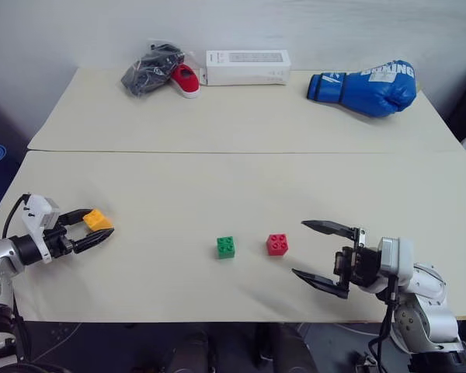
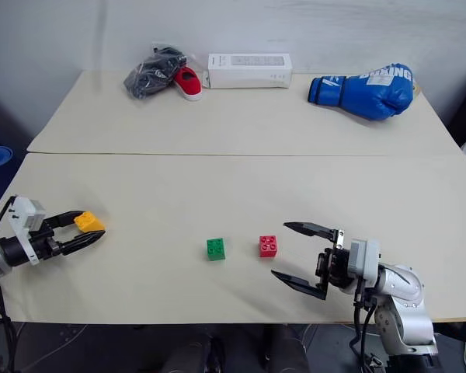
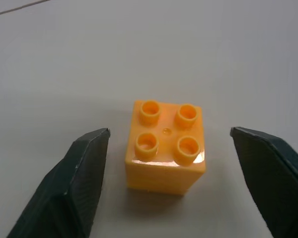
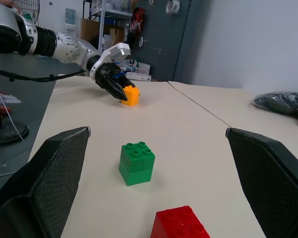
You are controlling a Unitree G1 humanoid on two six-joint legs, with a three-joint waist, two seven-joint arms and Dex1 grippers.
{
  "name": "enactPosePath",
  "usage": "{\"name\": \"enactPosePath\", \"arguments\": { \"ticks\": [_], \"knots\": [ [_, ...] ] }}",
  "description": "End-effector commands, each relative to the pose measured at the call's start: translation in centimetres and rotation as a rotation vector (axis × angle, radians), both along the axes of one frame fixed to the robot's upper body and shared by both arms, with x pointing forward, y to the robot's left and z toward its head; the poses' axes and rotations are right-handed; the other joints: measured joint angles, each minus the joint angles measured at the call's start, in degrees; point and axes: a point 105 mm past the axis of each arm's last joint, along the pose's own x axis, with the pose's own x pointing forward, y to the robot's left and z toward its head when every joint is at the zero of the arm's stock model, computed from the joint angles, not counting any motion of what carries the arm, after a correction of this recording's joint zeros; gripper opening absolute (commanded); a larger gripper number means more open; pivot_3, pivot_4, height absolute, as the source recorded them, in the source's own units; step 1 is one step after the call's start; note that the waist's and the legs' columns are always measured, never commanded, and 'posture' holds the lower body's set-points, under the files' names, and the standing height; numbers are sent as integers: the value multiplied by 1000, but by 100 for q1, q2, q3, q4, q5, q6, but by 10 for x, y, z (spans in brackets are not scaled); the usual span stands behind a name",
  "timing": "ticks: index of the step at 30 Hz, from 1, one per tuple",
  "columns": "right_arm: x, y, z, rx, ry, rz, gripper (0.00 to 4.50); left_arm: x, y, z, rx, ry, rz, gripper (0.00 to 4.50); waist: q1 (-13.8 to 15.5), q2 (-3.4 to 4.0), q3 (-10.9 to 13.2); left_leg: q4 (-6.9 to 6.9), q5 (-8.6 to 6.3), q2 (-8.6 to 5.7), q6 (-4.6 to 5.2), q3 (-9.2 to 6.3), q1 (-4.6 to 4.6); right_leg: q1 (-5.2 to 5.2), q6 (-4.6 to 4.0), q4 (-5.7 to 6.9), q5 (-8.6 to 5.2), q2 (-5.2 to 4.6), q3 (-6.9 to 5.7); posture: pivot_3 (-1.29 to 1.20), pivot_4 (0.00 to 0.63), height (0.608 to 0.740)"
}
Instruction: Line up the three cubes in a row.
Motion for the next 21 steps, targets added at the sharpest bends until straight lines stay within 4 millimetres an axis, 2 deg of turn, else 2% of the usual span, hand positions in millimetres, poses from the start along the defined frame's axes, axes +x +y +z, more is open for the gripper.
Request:
{"name": "enactPosePath", "arguments": {
  "ticks": [1, 2, 3, 5, 6, 11, 14, 17, 21],
  "knots": [
    [-5, -16, -5, 2, -14, -52, 4500, 1, -1, 14, 56, -26, -81, 2955, 10, 0, 0, 0, 0, 0, 0, 0, 0, 0, 0, 1, 0, -1, 0, 0, 150, 740],
    [-5, -18, -6, 0, -12, -59, 4500, 1, -4, 16, 65, -37, -108, 2511, 20, -2, -1, 0, 0, 0, 0, 0, -1, -1, 0, 0, 0, -1, 0, 0, 150, 740],
    [-6, -20, -8, -3, -10, -63, 4500, 2, -9, 19, 70, -47, -140, 2344, 22, -2, -1, 0, 0, -2, 1, -1, -1, 0, 0, 0, 0, -2, -1, 0, 150, 740],
    [-8, -24, -10, -15, -6, -65, 4500, 3, -20, 24, 71, -65, -213, 1640, 18, -2, -1, 1, 3, -5, 5, 0, -1, 1, 1, 2, 1, -5, 1, 0, 150, 740],
    [-9, -26, -11, -18, -3, -68, 4500, 4, -27, 27, 80, -77, -254, 1501, 18, -1, -1, 1, 3, -5, 5, 0, -1, 1, 1, 3, 1, -5, 1, 0, 150, 740],
    [-18, -38, -19, -64, 28, -69, 4500, -5, -82, 39, 177, -90, -624, 1502, 31, -2, -1, 2, 3, -5, 4, -1, -2, 1, 1, 3, 1, -4, -1, 0, 150, 740],
    [-22, -43, -23, -89, 44, -59, 4500, -15, -110, 34, 235, -60, -820, 1502, 22, -1, -1, 3, 4, -7, 5, 1, -1, 2, 2, 5, 1, -3, 2, 0, 150, 740],
    [-23, -44, -24, -98, 49, -52, 4500, -16, -128, 25, 253, -38, -892, 1502, 9, 3, 0, 3, 4, -7, 4, 2, 1, 3, 2, 6, 1, 0, 3, 0, 150, 740],
    [-22, -42, -21, -99, 46, -50, 4500, -17, -140, 15, 246, -30, -929, 1502, 3, 3, 1, 3, 6, -1, 1, 6, 2, 1, 1, 6, 1, 8, 6, 0, 150, 740]
  ]
}}
